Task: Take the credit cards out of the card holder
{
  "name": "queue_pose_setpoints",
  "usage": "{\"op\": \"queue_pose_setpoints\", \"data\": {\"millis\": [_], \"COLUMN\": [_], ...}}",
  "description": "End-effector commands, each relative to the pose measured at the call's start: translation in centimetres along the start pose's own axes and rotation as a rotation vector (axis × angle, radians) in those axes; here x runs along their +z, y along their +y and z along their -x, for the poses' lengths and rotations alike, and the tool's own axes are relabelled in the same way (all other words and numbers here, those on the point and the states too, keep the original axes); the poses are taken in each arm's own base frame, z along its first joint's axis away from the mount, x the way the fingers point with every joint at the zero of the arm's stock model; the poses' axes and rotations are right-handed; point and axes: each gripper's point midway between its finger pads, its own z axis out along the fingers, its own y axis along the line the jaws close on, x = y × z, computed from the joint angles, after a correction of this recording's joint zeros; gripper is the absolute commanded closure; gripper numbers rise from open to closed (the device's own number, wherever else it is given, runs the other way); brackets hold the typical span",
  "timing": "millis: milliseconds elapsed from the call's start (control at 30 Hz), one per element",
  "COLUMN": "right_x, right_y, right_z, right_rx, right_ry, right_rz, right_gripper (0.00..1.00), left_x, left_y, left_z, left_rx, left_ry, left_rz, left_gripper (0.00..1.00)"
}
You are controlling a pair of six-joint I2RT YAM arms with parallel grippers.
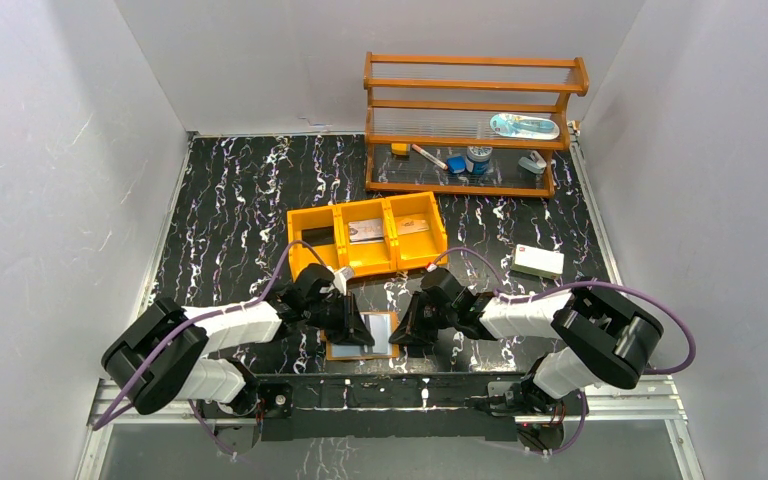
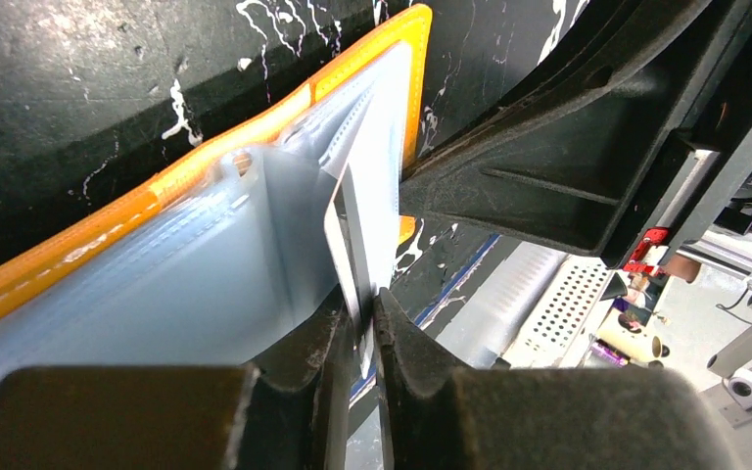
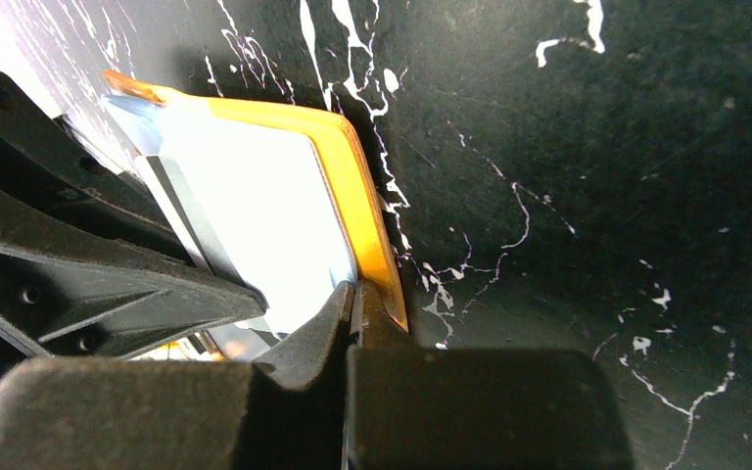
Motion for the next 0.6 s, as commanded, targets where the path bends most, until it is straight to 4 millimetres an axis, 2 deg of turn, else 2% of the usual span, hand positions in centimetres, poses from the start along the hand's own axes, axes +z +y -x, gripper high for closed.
{"op": "queue_pose_setpoints", "data": {"millis": [0, 200, 267, 567], "right_x": [0.0, -0.1, 0.0, 0.2], "right_y": [-2.9, -1.5, -1.4, -1.5], "right_z": [0.0, 0.3, 0.2, 0.0], "right_rx": [0.007, -0.026, -0.029, -0.026], "right_ry": [-0.025, -0.022, -0.017, -0.002], "right_rz": [-0.109, -0.070, -0.071, -0.072], "right_gripper": [0.95, 0.91, 0.90, 0.89], "left_x": [-0.5, -0.3, -0.3, -0.6], "left_y": [-1.0, -1.3, -1.1, -0.8], "left_z": [-0.1, -0.2, -0.3, 0.0], "left_rx": [0.019, 0.015, 0.010, 0.004], "left_ry": [0.012, 0.023, 0.022, -0.006], "left_rz": [-0.041, -0.077, -0.070, -0.048], "left_gripper": [0.87, 0.86, 0.81, 0.81]}}
